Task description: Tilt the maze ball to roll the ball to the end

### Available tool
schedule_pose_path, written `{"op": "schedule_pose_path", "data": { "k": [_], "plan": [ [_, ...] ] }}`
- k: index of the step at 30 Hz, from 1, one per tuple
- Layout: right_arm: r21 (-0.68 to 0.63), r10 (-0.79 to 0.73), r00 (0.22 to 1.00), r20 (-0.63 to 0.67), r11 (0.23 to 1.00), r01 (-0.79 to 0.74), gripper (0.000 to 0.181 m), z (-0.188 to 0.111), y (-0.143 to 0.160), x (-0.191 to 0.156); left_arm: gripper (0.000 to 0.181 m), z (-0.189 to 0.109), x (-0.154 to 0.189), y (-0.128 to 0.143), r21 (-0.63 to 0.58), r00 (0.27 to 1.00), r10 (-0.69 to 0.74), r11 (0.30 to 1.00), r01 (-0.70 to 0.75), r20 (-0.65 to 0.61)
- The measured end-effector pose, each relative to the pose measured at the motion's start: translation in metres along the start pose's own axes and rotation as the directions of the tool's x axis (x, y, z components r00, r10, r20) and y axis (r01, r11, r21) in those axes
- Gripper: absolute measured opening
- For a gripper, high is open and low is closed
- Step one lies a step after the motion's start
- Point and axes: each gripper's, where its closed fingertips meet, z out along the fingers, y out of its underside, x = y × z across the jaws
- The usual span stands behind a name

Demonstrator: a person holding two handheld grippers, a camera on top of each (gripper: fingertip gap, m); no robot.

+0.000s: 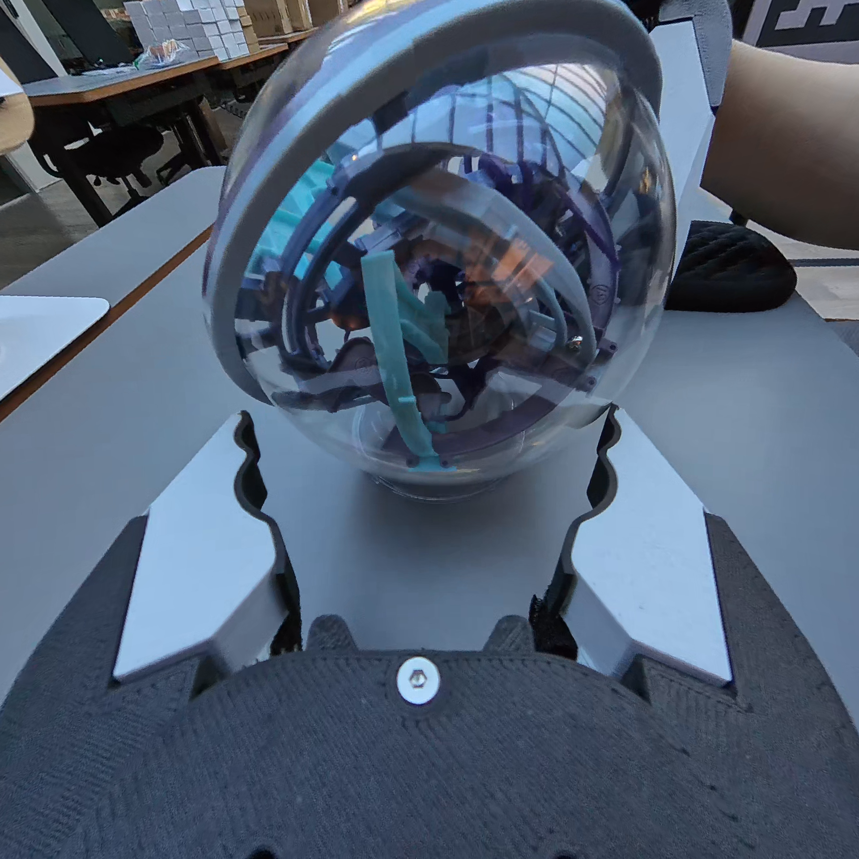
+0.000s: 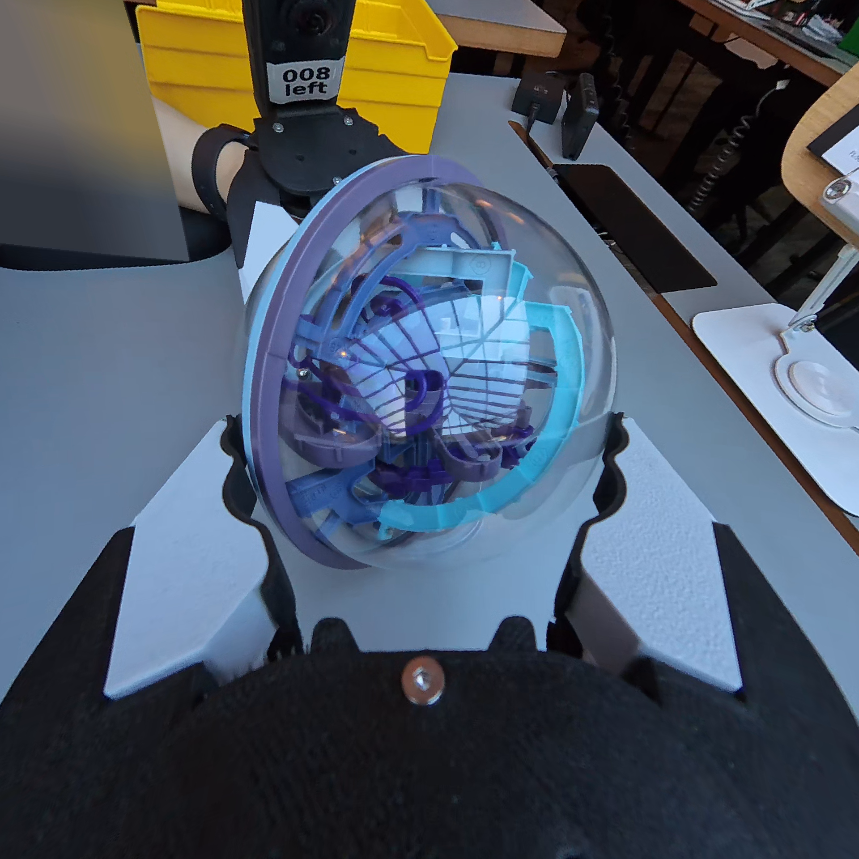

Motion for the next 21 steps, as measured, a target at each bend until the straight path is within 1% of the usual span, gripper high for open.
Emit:
{"op": "schedule_pose_path", "data": {
  "k": [4,7,9,11,16,21],
  "plan": [
    [0.006,-0.010,1.000,0.017,1.000,0.010,0.150,0.001,-0.001,0.000,0.142,-0.003,0.000,-0.001,0.016,1.000,-0.002,1.000,0.002,-0.006],
    [0.012,-0.015,1.000,0.024,1.000,0.015,0.150,0.002,-0.001,0.001,0.132,-0.012,0.000,-0.011,0.068,0.999,0.051,0.996,-0.051,0.006],
    [0.018,-0.019,0.999,0.029,1.000,0.019,0.150,0.002,-0.001,0.001,0.130,-0.018,0.000,-0.016,0.092,0.998,0.062,0.994,-0.063,0.008],
    [0.027,-0.018,0.999,0.033,0.999,0.017,0.150,0.002,-0.002,0.001,0.132,-0.022,-0.003,-0.016,0.096,0.999,0.047,0.994,-0.048,0.008],
    [0.043,-0.031,0.998,0.052,0.999,0.029,0.150,0.003,-0.002,0.001,0.131,-0.025,-0.012,-0.006,0.054,1.000,0.008,0.999,-0.008,-0.004],
    [0.053,-0.052,0.996,0.078,0.997,0.048,0.150,0.003,-0.002,0.001,0.141,-0.014,-0.010,-0.005,0.063,0.997,-0.053,0.996,0.056,-0.062]
  ]
}}
